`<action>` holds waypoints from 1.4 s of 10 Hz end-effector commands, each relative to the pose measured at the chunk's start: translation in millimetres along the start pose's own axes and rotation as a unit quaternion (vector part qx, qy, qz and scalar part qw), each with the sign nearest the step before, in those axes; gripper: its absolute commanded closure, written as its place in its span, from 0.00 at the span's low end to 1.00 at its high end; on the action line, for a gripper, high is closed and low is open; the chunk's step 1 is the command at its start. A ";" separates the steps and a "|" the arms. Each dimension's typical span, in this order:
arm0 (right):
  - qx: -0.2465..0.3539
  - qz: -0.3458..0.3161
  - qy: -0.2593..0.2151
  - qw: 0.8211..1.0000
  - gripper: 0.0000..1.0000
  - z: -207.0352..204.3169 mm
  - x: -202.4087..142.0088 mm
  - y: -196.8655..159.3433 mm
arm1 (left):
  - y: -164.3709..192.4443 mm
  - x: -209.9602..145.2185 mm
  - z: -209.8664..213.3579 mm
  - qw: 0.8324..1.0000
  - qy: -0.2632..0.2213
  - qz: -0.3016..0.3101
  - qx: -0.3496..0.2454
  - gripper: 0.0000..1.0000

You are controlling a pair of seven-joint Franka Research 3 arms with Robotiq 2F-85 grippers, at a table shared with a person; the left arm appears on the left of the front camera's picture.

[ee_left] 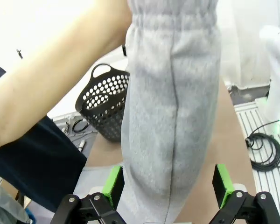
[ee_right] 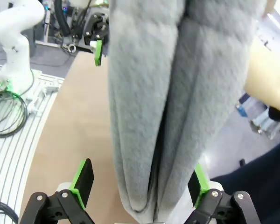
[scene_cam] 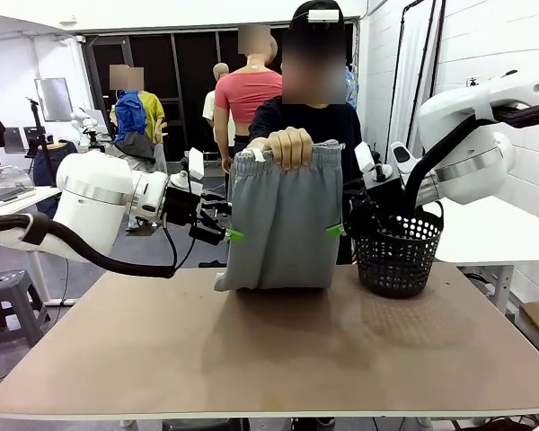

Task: Fold the training pants.
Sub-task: Grab both ends of the Training pants handed by a person.

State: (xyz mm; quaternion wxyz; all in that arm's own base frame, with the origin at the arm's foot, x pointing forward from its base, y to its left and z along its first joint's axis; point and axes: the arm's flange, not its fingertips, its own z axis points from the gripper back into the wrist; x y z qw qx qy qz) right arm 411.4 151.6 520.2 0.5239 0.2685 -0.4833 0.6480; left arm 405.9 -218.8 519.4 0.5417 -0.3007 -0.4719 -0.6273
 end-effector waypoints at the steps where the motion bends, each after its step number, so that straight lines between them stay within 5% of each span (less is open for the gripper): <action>1: 0.014 0.008 -0.042 0.999 0.00 -7.5 -1.0 -7.6 | 5.2 0.0 -4.9 0.999 -0.036 -0.014 -0.010 0.00; 7: 0.078 0.016 -0.138 0.987 0.00 -10.4 17.4 -18.6 | 2.0 27.2 -12.9 0.996 -0.081 -0.023 0.005 0.00; 14: 0.064 -0.005 -0.180 0.982 0.00 -17.3 25.4 -31.4 | 5.3 39.5 -21.9 0.989 -0.144 -0.002 -0.015 0.00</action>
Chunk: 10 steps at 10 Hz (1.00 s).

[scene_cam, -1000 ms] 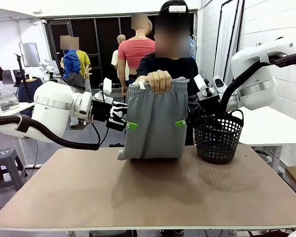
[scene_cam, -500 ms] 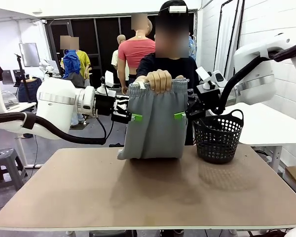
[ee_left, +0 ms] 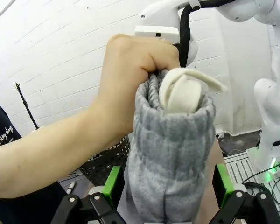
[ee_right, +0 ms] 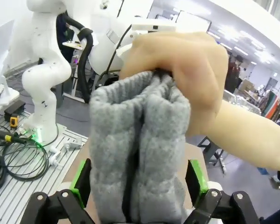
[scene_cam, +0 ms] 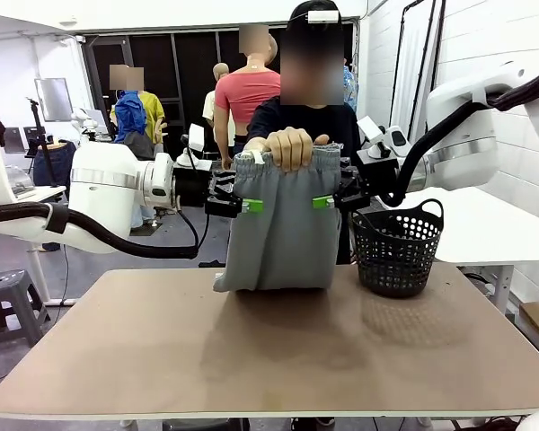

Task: Fold the training pants.
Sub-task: Grab both ends of the Training pants handed by a person.

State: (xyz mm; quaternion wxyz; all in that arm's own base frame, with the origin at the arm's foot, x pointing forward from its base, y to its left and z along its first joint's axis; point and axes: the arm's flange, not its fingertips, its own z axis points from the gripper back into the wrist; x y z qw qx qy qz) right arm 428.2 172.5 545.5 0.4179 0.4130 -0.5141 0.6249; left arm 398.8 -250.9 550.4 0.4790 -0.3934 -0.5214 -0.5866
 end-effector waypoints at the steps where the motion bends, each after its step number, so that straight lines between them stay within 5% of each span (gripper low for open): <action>1: -0.011 -0.005 -0.016 1.000 0.00 -3.8 -2.8 -7.9 | 4.6 -3.5 -5.6 1.000 -0.015 -0.013 0.005 0.00; 2: -0.009 -0.014 -0.021 1.000 0.00 -3.4 -2.6 -8.8 | 6.5 -6.7 -5.0 1.000 -0.014 -0.005 0.008 0.00; 7: 0.002 -0.040 -0.029 0.999 0.97 -0.2 -4.0 -11.1 | 13.6 -17.6 -0.8 0.999 -0.038 0.030 0.013 1.00; 10: 0.018 -0.056 -0.031 0.998 1.00 -1.5 -6.5 -15.1 | 15.3 -18.0 0.6 0.998 -0.046 0.036 -0.001 1.00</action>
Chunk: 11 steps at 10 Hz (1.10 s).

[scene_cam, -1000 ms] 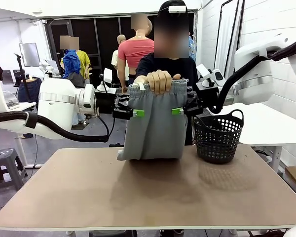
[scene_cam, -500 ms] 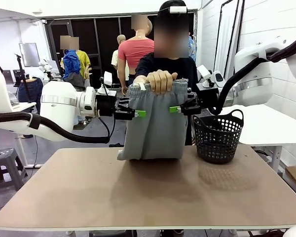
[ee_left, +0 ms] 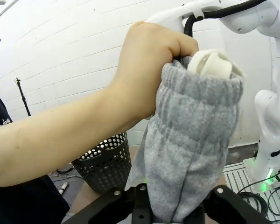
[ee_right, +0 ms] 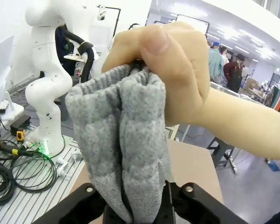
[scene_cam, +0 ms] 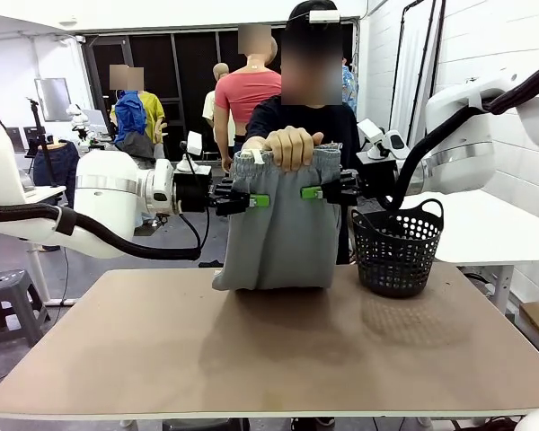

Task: Fold the training pants.
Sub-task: Grab both ends of the Training pants handed by a person, then release the ends of the Training pants and then grab the overlapped ends.

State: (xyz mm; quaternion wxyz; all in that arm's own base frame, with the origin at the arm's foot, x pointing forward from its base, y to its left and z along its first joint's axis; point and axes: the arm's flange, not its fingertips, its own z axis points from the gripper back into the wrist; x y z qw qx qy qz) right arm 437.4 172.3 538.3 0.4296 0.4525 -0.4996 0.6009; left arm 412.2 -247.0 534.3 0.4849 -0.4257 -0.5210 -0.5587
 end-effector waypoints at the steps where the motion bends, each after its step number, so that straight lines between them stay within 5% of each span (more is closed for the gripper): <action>1: 0.013 -0.016 -0.012 1.000 1.00 -0.9 3.7 -8.2 | 6.2 0.6 -0.4 1.000 -0.019 0.004 -0.004 1.00; 5: 0.030 -0.018 0.022 0.999 1.00 -5.1 0.5 -18.8 | 11.6 3.7 4.6 0.999 -0.010 -0.019 -0.030 1.00; 11: 0.007 -0.014 -0.004 1.000 1.00 -1.1 -3.3 -4.7 | 1.1 -2.1 1.3 1.000 -0.009 0.004 -0.013 1.00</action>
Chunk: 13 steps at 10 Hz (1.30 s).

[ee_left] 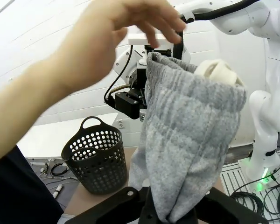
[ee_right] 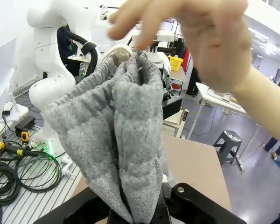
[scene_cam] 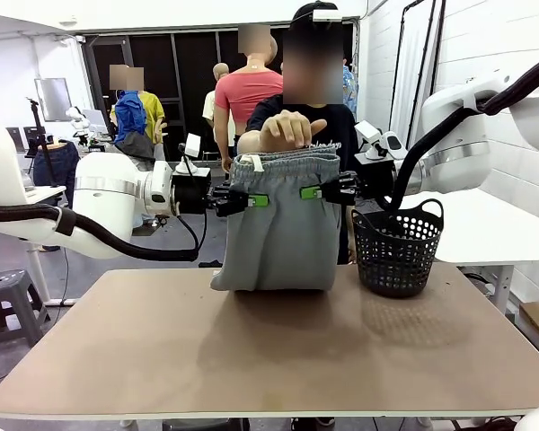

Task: Fold the training pants.
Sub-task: Release the ends of the Training pants and then grab the overlapped ends.

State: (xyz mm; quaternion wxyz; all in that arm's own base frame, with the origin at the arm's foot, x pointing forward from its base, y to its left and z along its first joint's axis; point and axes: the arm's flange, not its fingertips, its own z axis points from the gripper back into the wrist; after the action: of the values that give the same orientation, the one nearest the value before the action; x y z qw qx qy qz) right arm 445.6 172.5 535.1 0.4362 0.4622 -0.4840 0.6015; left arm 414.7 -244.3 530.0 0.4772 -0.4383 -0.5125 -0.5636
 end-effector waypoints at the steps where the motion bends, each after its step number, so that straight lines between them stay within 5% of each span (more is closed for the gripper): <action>1: -0.003 0.001 -0.009 1.000 1.00 -1.6 1.6 2.5 | -0.7 2.7 -1.0 1.000 -0.005 0.000 0.003 1.00; 13: -0.003 0.001 -0.009 1.000 1.00 -1.6 1.6 2.5 | -0.7 2.7 -1.0 1.000 -0.005 0.000 0.003 1.00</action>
State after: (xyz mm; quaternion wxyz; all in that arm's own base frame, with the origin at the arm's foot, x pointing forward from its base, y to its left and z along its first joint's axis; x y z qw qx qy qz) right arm 445.6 172.5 535.1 0.4362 0.4622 -0.4840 0.6015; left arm 414.7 -244.3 530.0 0.4772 -0.4383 -0.5125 -0.5636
